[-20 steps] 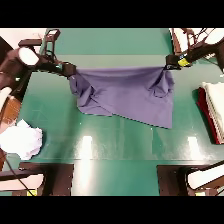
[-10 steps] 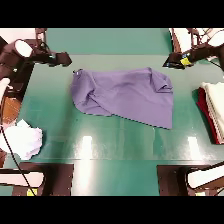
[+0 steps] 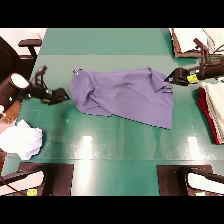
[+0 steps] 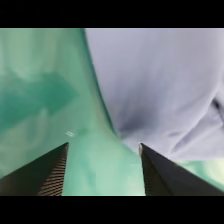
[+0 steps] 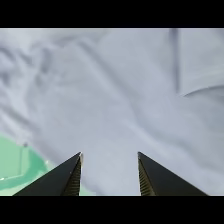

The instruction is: Fold the shirts.

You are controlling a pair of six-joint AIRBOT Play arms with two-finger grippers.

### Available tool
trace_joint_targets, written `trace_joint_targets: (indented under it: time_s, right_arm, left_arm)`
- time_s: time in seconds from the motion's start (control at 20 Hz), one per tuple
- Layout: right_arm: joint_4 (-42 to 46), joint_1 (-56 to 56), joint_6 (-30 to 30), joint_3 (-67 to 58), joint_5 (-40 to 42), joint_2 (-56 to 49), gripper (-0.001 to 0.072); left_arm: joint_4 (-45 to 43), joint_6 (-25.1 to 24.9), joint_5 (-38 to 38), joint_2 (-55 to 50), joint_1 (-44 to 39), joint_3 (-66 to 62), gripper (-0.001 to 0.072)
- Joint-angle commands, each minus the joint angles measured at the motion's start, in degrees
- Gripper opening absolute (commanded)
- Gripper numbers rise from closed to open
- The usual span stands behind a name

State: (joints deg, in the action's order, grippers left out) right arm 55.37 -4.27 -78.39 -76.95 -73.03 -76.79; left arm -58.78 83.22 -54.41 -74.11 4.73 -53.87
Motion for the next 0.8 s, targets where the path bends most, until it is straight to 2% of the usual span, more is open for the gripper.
trace_joint_targets:
  time_s: [0.0, 0.2, 0.45, 0.55, 0.6, 0.65, 0.7, 0.75]
  right_arm:
    - [-3.48, -0.17, 0.70, 5.38, 2.08, 4.31, 0.0405]
    - [-5.14, -0.17, 1.55, 5.16, 1.73, 4.39, 0.0405]
    - [-5.90, -0.17, 1.60, 5.16, 2.10, 4.39, 0.0405]
    - [-5.90, -0.17, 1.62, 5.16, 1.86, 4.39, 0.0405]
    - [-5.90, -0.17, 1.60, 5.16, 1.90, 4.39, 0.0405]
    - [-5.90, -0.17, 1.62, 5.16, 1.86, 4.39, 0.0405]
    - [-5.90, -0.17, 1.60, 5.16, 1.88, 4.39, 0.0405]
    - [-5.90, -0.17, 1.62, 5.16, 1.86, 4.39, 0.0405]
  left_arm:
    - [11.39, -1.51, 8.39, 2.32, 0.31, 12.26, 0.0529]
    - [24.17, -8.87, 13.51, 2.25, 0.22, 17.16, 0.0528]
    - [26.29, -8.61, 21.20, 2.21, -5.60, 18.03, 0.0527]
    - [26.86, -6.84, 23.89, 2.21, -6.91, 18.03, 0.0520]
    - [27.39, -6.58, 23.98, 2.21, -6.88, 17.97, 0.0382]
    - [27.82, -6.71, 24.13, 2.21, -6.88, 17.79, 0.0282]
    - [27.98, -6.71, 24.20, 2.23, -6.88, 17.29, 0.0240]
    - [27.96, -6.71, 24.20, 2.23, -6.88, 16.55, 0.0238]
